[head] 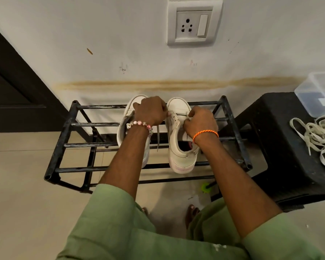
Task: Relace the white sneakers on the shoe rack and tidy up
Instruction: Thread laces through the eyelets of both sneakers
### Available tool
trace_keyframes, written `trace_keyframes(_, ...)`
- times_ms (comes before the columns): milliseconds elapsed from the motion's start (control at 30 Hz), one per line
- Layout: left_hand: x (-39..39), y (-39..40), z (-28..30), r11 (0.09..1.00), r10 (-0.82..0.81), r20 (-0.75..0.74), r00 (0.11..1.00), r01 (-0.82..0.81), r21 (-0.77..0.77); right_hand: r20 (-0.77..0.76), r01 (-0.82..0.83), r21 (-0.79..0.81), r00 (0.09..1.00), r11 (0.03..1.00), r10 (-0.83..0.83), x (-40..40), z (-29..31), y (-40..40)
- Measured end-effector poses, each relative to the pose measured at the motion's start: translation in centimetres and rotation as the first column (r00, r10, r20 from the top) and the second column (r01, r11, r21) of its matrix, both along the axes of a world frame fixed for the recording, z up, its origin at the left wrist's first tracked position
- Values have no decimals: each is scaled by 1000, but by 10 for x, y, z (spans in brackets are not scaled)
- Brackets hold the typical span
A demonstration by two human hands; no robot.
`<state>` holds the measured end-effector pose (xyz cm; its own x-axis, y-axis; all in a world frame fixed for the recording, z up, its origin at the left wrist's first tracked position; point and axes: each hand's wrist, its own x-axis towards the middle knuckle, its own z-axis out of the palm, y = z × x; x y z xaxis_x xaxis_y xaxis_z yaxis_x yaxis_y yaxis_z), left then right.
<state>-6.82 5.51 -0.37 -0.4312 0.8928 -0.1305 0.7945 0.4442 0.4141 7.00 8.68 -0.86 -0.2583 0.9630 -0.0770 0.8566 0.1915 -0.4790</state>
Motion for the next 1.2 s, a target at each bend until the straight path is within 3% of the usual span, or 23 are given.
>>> trace_keyframes(100,-2,-1,7,999,5,19,1000,-6,35,6,-1,11,1000,1000,1,-2,-2,-1)
trace_keyframes(233,-15,-7,19,999,12,71,997,-9,-38,45,-4,23,999,1000,3,-4,-5,-1)
trace_keyframes(367,-36,-17,48,984,30,444,896,-103,142,86,4,29,996,1000,-6,-5,-8,0)
trace_keyframes(433,-41,-25,67,965,33,519,854,-162,206,88,6,30,996,1000,-8,-7,-8,0)
trace_keyframes(533,-41,-31,89,905,53,614,787,-298,304,84,15,22,996,1000,-17,-7,-8,0)
trace_keyframes(667,-37,-32,104,750,-71,801,595,-498,436,66,24,6,998,1000,-24,-6,-7,-1)
trace_keyframes(767,-27,-29,104,662,-178,804,567,-535,524,54,26,-7,998,1000,-25,-4,-6,0)
trace_keyframes(833,-23,-27,105,694,-158,815,557,-525,493,45,29,-17,999,999,-28,-4,-5,0)
trace_keyframes(900,-23,-29,106,805,-62,843,534,-473,359,40,25,-22,999,999,-24,-5,-5,0)
trace_keyframes(967,-25,-32,104,916,125,797,591,-378,137,42,20,-21,999,1000,-19,-5,-4,0)
trace_keyframes(1067,-24,-29,90,950,296,570,766,-298,-93,29,22,-31,999,999,-21,-5,-4,1)
trace_keyframes(1133,-23,-23,75,971,240,352,905,-218,-102,21,15,-32,1000,999,-14,-4,-3,2)
trace_keyframes(1200,-18,-17,59,995,98,167,981,-92,-40,18,10,-28,1000,1000,-10,-4,-2,2)
